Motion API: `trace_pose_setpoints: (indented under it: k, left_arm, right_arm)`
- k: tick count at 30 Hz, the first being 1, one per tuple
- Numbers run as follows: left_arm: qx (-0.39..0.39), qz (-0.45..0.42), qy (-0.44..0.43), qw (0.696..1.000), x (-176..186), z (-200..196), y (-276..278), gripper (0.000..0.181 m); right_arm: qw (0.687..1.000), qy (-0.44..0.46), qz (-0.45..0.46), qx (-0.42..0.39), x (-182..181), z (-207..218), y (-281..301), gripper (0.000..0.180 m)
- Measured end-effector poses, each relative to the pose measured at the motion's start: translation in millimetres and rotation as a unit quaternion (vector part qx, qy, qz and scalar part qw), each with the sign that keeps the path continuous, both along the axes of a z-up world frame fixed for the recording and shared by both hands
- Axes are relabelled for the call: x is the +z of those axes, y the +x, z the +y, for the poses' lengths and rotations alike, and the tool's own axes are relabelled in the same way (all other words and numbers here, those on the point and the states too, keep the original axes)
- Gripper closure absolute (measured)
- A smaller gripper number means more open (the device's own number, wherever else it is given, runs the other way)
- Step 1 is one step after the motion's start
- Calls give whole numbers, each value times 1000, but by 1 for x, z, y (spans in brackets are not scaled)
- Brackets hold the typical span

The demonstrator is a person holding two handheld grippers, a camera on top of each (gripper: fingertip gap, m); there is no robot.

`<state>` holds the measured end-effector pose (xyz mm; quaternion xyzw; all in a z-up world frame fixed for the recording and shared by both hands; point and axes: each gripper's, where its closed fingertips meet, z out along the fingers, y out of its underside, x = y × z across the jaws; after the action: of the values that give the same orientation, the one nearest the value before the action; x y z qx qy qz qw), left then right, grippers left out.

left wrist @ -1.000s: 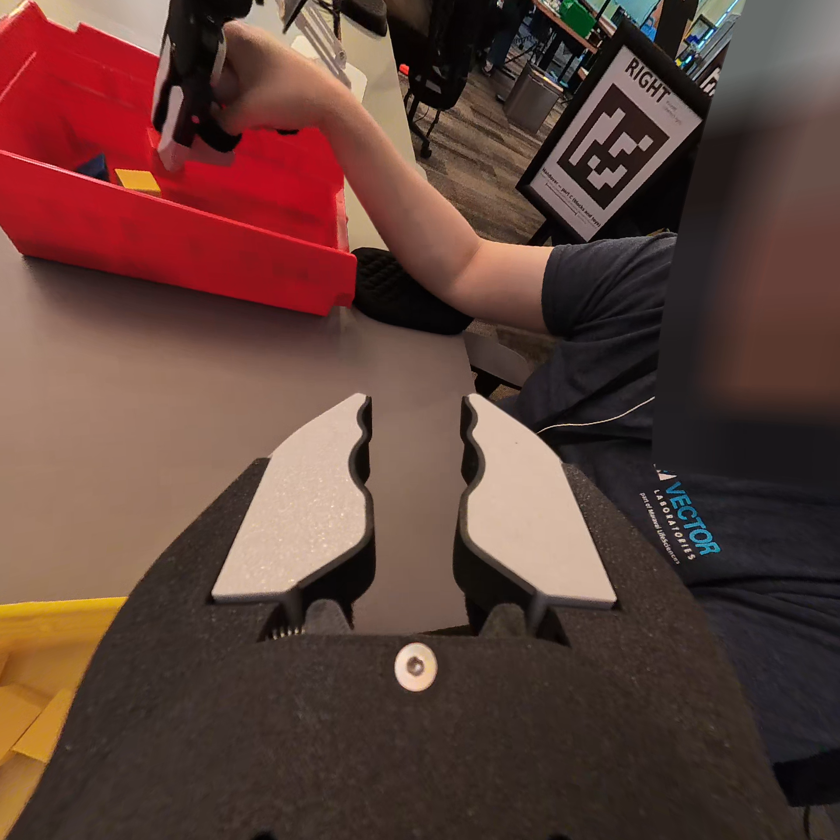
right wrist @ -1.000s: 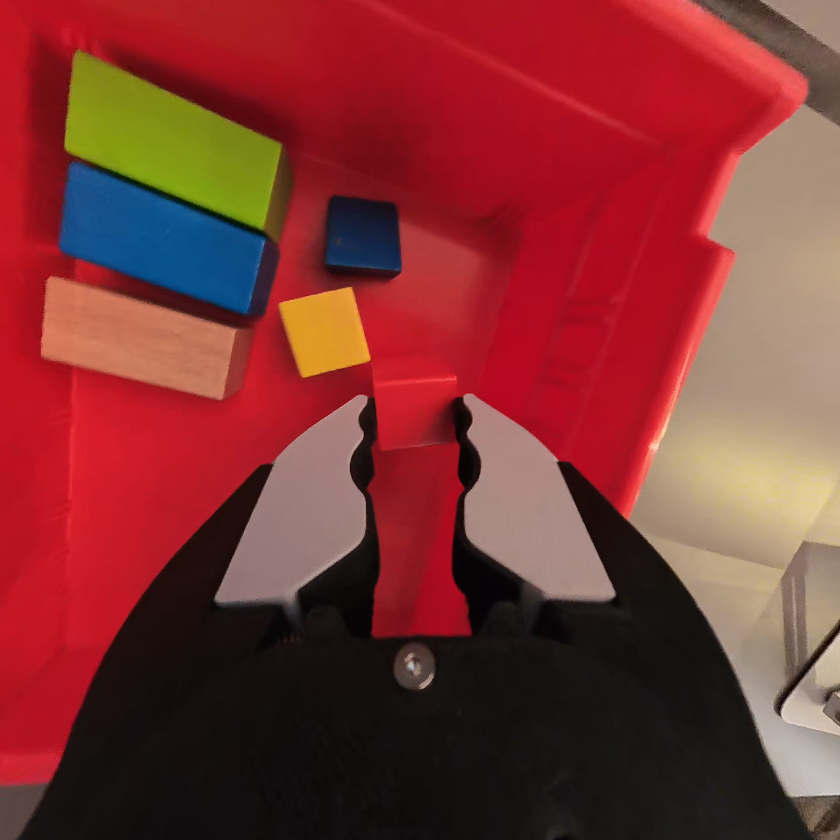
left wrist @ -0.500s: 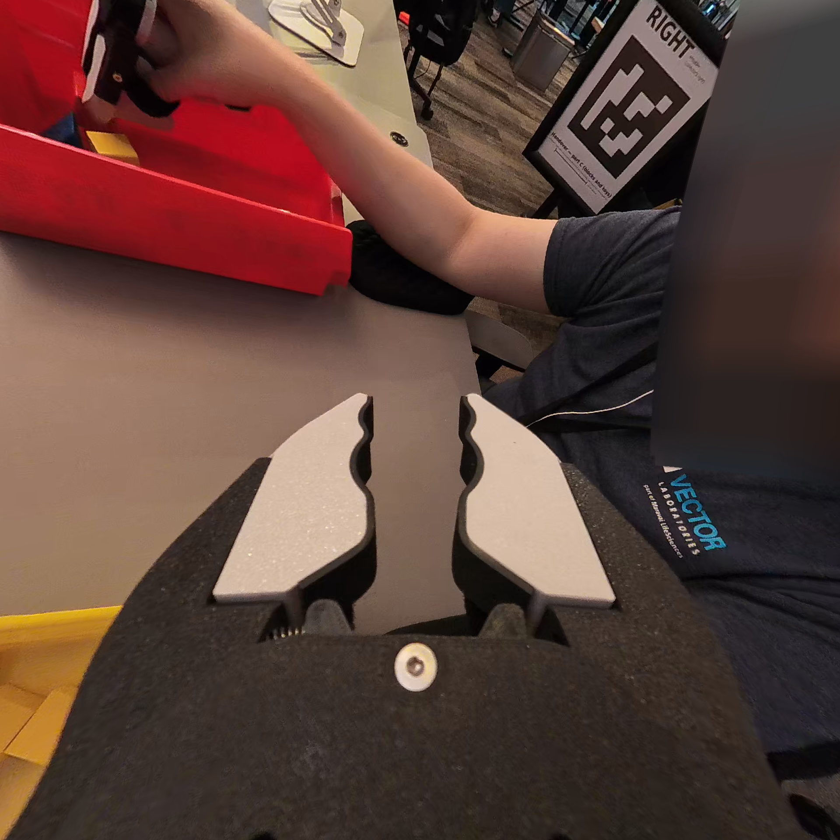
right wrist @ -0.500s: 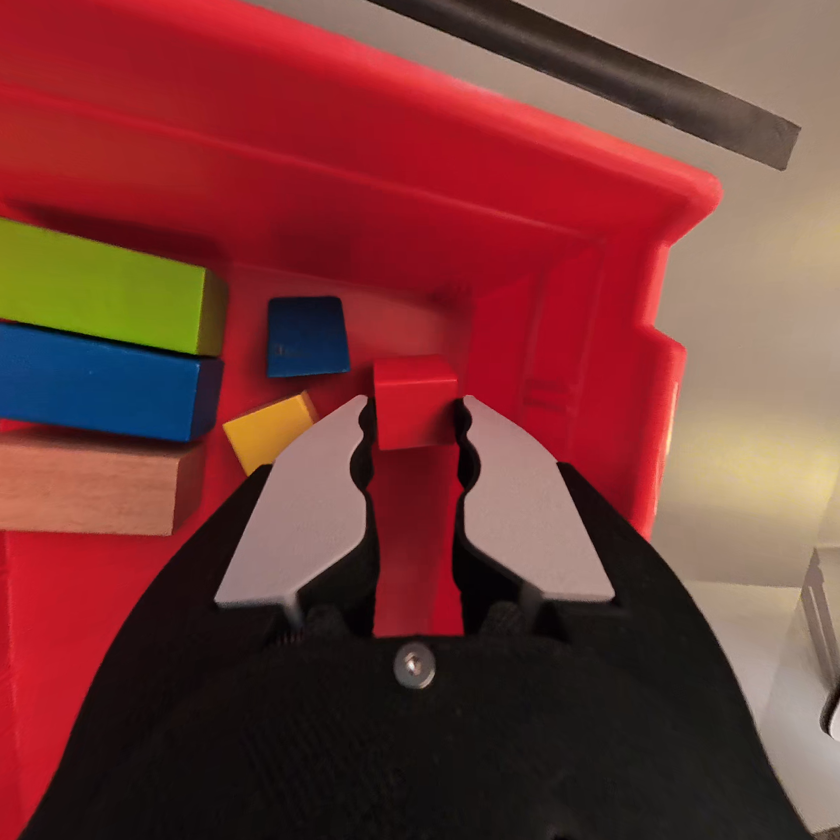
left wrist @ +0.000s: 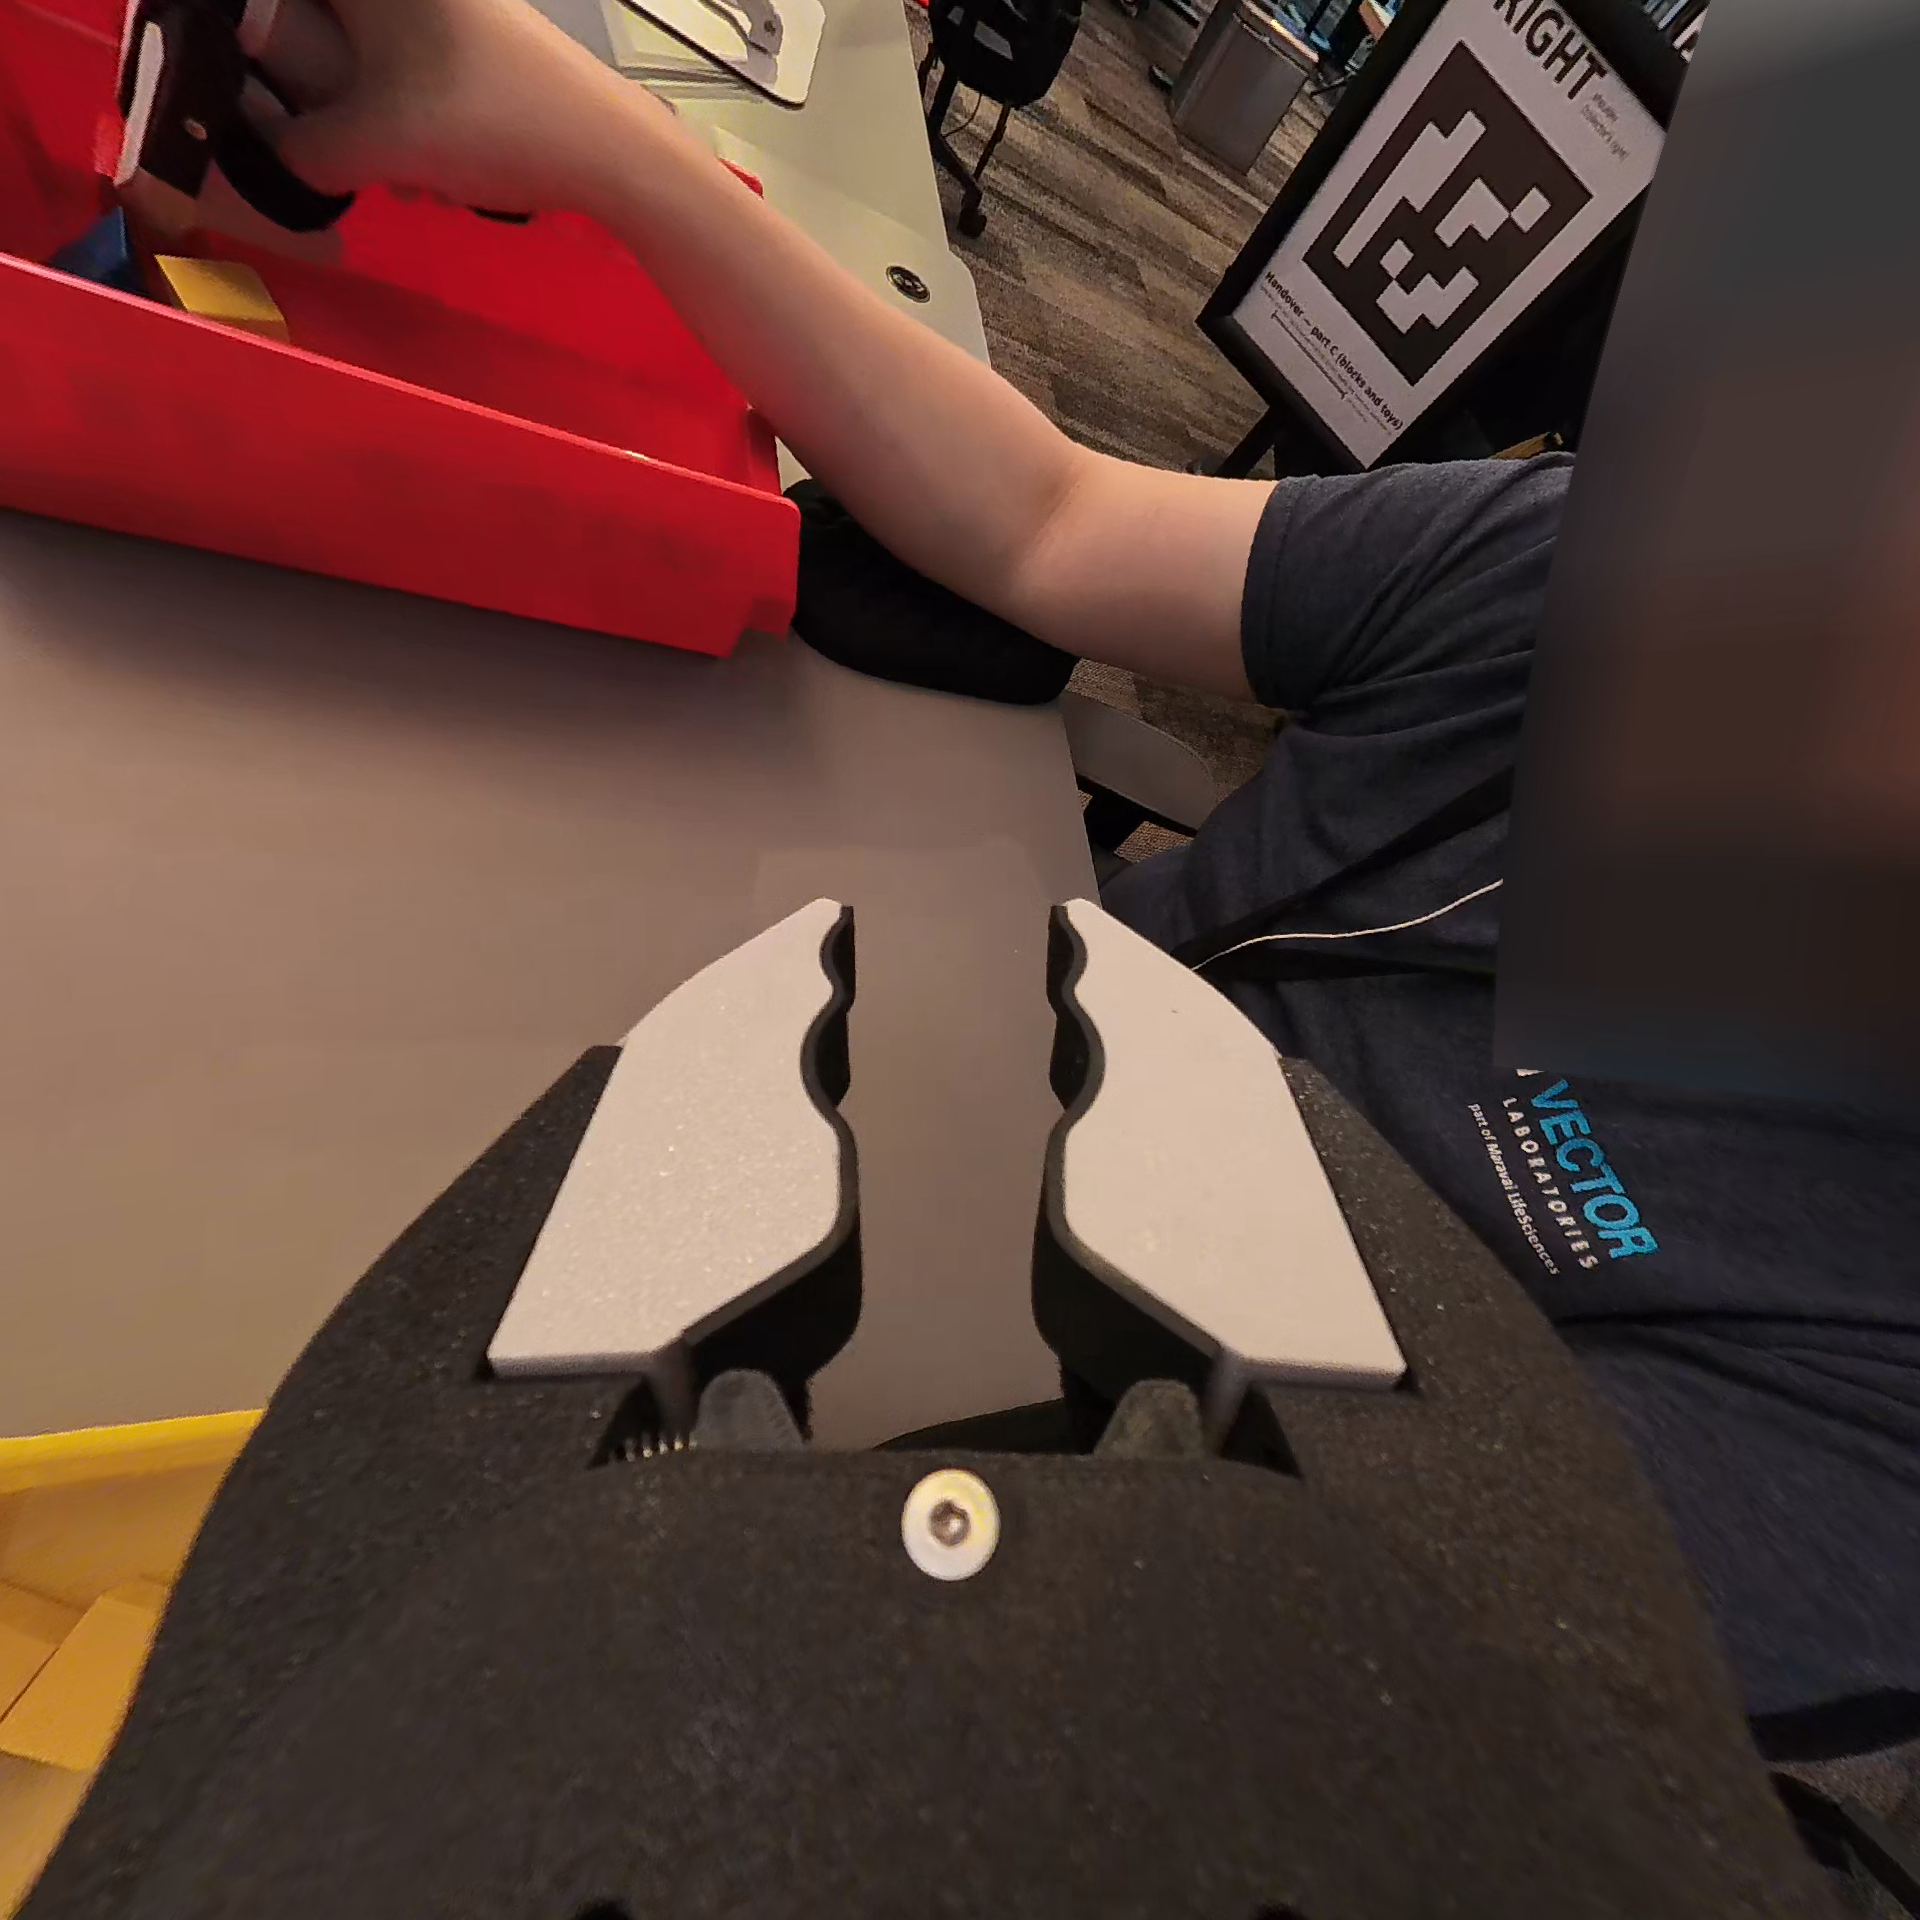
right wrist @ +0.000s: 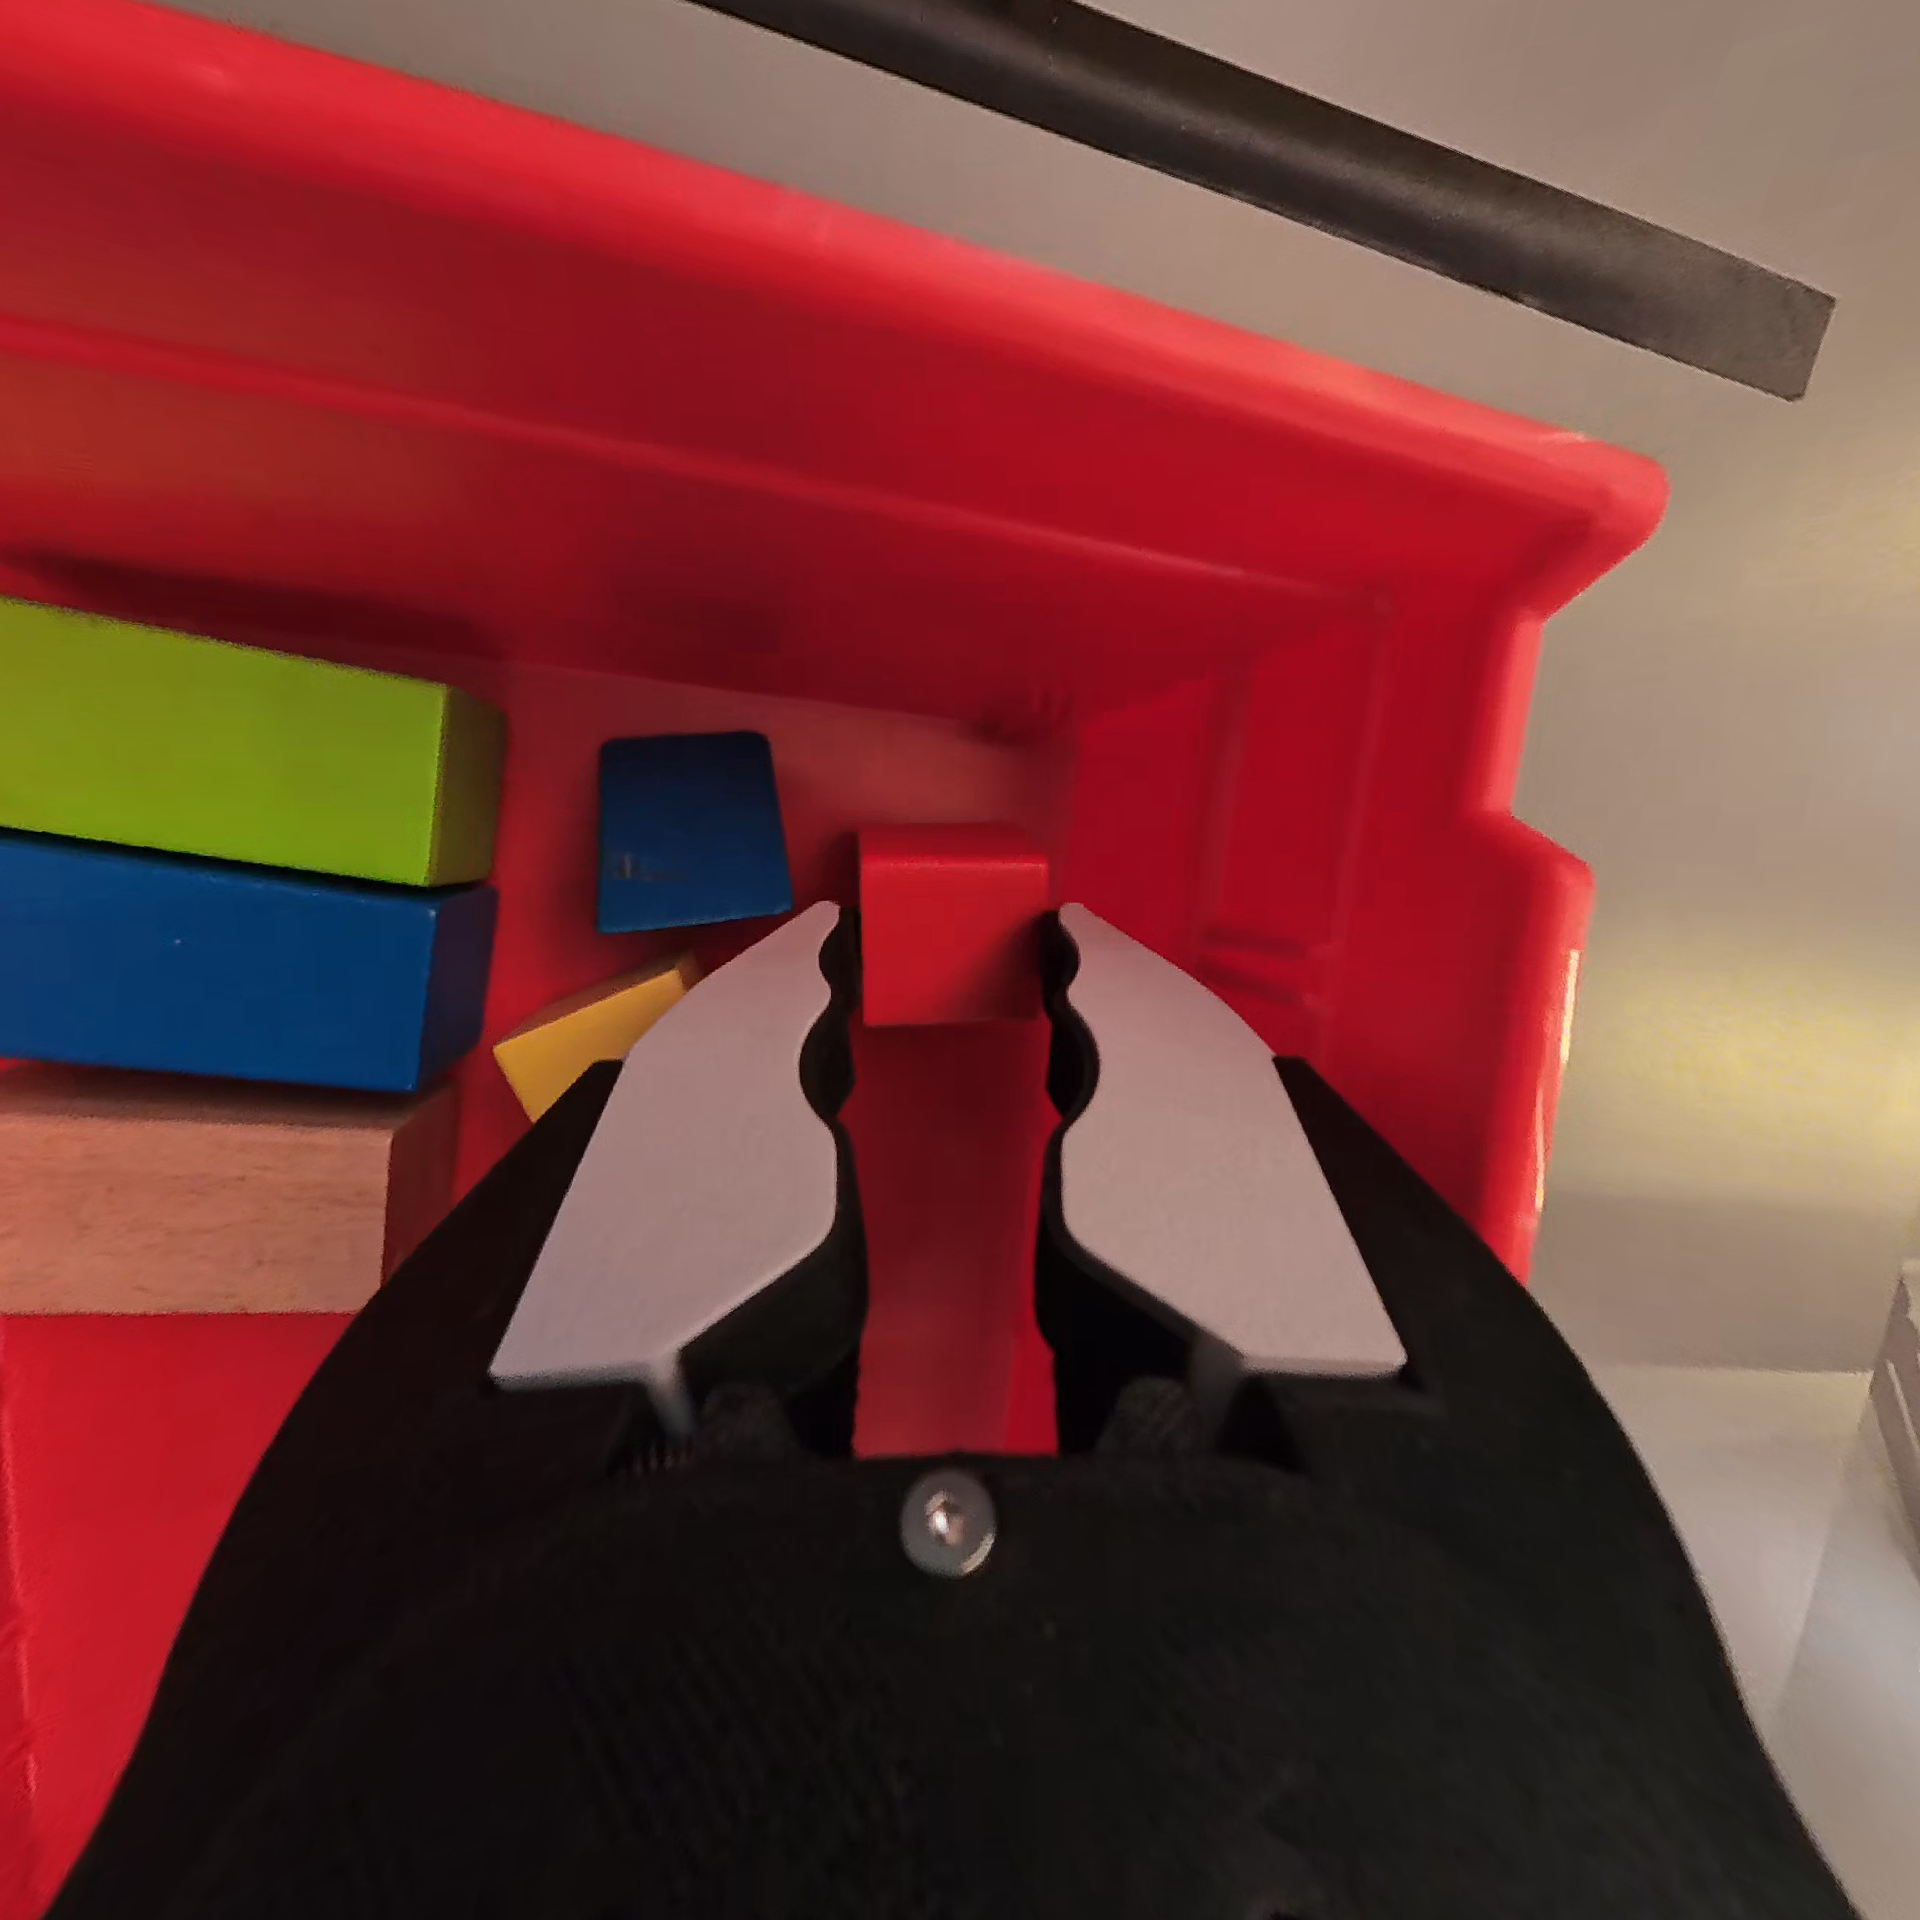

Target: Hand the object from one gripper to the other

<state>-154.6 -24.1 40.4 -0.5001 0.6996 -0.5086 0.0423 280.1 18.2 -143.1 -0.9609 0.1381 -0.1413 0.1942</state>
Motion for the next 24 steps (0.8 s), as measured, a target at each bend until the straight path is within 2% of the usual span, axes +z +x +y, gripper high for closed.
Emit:
trace_pose_setpoints:
  k: [24]
  left_arm:
    - [-5,12,1,1000,-4,-2,2,147]
  right_arm:
    - [1000,-7,14,-8,-1,1,-3,139]
